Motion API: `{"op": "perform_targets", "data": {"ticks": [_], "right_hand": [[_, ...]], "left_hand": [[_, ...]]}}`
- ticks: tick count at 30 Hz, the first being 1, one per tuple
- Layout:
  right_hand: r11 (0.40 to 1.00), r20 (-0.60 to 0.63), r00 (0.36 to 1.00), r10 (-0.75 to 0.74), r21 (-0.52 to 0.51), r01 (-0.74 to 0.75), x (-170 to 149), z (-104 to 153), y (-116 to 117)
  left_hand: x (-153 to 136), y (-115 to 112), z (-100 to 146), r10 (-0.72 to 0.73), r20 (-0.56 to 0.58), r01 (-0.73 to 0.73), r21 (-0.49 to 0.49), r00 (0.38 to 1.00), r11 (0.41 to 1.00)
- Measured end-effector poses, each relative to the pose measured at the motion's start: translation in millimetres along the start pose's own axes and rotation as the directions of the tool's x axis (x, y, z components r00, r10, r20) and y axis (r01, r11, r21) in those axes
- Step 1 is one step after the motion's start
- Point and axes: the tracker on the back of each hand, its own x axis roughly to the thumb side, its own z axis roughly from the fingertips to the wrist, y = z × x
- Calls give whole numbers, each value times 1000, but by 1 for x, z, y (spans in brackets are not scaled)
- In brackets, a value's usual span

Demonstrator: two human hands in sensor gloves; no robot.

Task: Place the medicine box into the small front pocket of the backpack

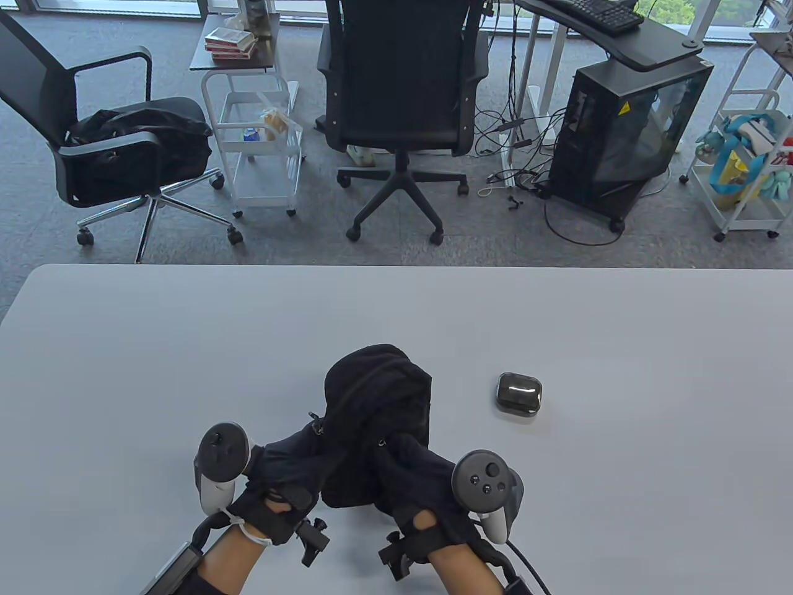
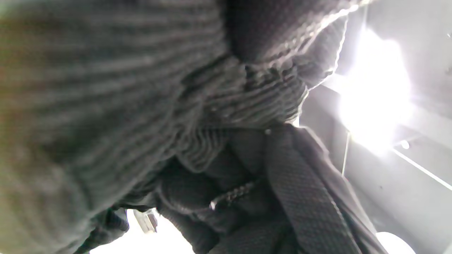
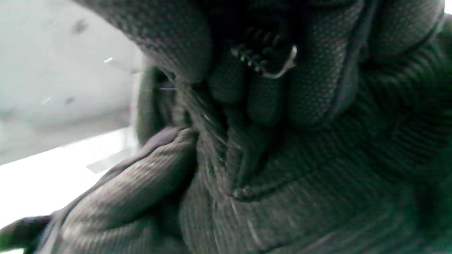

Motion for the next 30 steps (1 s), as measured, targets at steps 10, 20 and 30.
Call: {"op": "perform_targets", "data": {"ticks": [10,20,30], "right_hand": [[953,343,889,302,-110,-281,40,12,6],[911,260,874,411,-81,-404,32,8,-16],[913,-169,904,393,-47,-406,-38,-4,-55]], "left_hand": [[-8,3,8,129,-50,-131,-47,990,990],[2,10,11,-43,87,35,91,995,995],[-5,30,13,72,42,-77,136,997,988]]}}
